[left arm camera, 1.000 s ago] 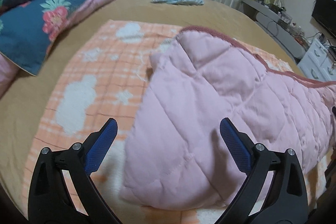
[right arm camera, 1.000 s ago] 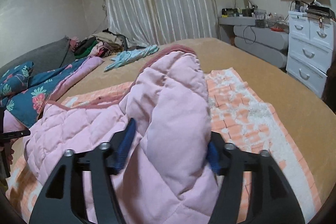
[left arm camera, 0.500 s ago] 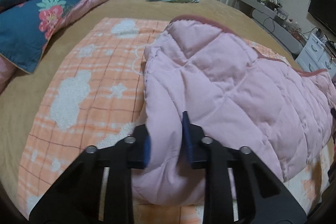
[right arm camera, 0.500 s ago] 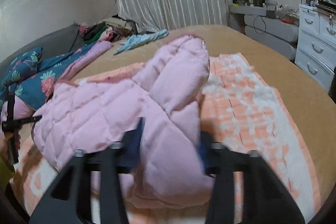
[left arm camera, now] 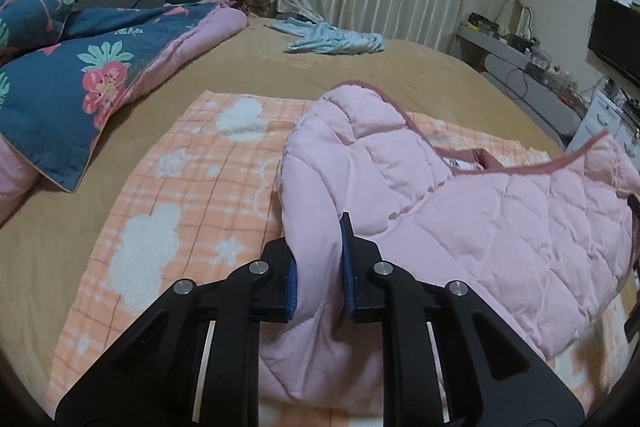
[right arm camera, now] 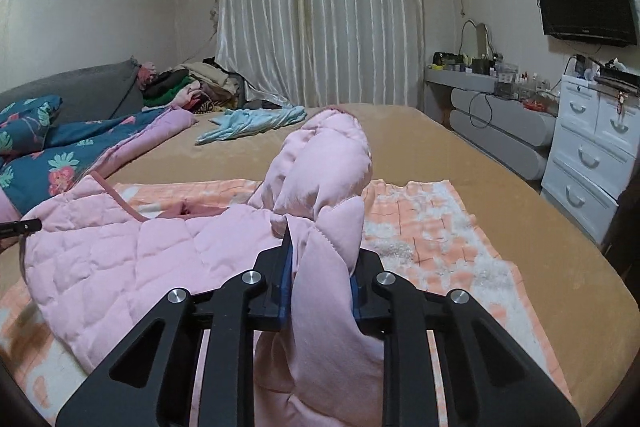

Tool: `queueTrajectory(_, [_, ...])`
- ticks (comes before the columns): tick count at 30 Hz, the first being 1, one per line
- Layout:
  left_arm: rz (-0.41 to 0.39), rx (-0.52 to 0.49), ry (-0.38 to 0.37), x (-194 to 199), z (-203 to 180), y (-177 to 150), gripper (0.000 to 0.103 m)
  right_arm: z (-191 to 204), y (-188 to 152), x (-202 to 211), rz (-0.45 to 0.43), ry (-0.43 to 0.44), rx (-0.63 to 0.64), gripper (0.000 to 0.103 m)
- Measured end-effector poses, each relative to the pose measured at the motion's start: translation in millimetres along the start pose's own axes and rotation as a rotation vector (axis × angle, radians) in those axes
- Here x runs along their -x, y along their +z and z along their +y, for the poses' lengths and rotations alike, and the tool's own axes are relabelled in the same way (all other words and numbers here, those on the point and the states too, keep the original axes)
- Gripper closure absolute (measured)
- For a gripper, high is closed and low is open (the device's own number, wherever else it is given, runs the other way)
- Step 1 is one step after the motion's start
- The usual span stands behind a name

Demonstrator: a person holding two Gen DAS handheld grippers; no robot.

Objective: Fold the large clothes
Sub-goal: 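Lay the folded hem over the collar and press it flat with both grippers, then open both grippers and release the folded jacket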

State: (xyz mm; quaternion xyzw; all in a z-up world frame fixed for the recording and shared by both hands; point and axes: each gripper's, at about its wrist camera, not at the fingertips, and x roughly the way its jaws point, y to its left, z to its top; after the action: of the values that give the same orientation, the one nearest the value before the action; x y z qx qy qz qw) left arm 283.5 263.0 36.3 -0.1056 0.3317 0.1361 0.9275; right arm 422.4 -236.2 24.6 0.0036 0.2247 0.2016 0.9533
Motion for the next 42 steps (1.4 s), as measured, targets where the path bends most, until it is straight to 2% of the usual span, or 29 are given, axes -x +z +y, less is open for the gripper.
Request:
queueTrajectory(4, [0.01, 0.015, 0.023, -17, 2, 2, 0.093, -4, -2, -29, 0.037, -0.024, 0.011, 0.083])
queueTrajectory(10, [0.042, 0.045, 0.059, -41, 8, -5, 0.093, -10, -24, -81, 0.157, -0.05, 0.008, 0.083])
queueTrajectory(13, [0.052, 0.043, 0.07, -50, 10, -10, 0.092, -12, -42, -106, 0.249, -0.079, 0.018, 0.081])
queueTrajectory(21, [0.074, 0.045, 0.1, -64, 13, -18, 0.087, -10, -56, -124, 0.335, -0.135, 0.039, 0.07])
queueTrajectory(23, [0.072, 0.036, 0.112, -62, 12, -19, 0.083, -14, -54, -117, 0.349, -0.148, 0.021, 0.059])
queueTrajectory(25, [0.091, 0.035, 0.126, -59, 13, -19, 0.076, -18, -52, -103, 0.355, -0.179, -0.008, 0.024])
queueTrajectory(26, [0.101, 0.04, 0.128, -58, 14, -19, 0.072, -21, -51, -96, 0.354, -0.183, -0.03, 0.017])
queueTrajectory(28, [0.112, 0.057, 0.137, -53, 18, -19, 0.056, -30, -51, -71, 0.344, -0.119, -0.121, 0.006])
queueTrajectory(29, [0.111, 0.063, 0.137, -50, 20, -18, 0.052, -33, -53, -57, 0.341, -0.077, -0.17, 0.006])
queueTrajectory(31, [0.103, 0.062, 0.145, -40, 21, -19, 0.042, -34, -57, -33, 0.323, -0.054, -0.205, 0.005])
queueTrajectory(39, [0.085, 0.064, 0.105, 4, 18, -29, 0.01, -10, -61, 47, 0.225, -0.01, -0.213, 0.004])
queueTrajectory(42, [0.107, 0.059, 0.102, 15, 15, -38, 0.009, -3, -67, 69, 0.203, -0.027, -0.195, 0.004])
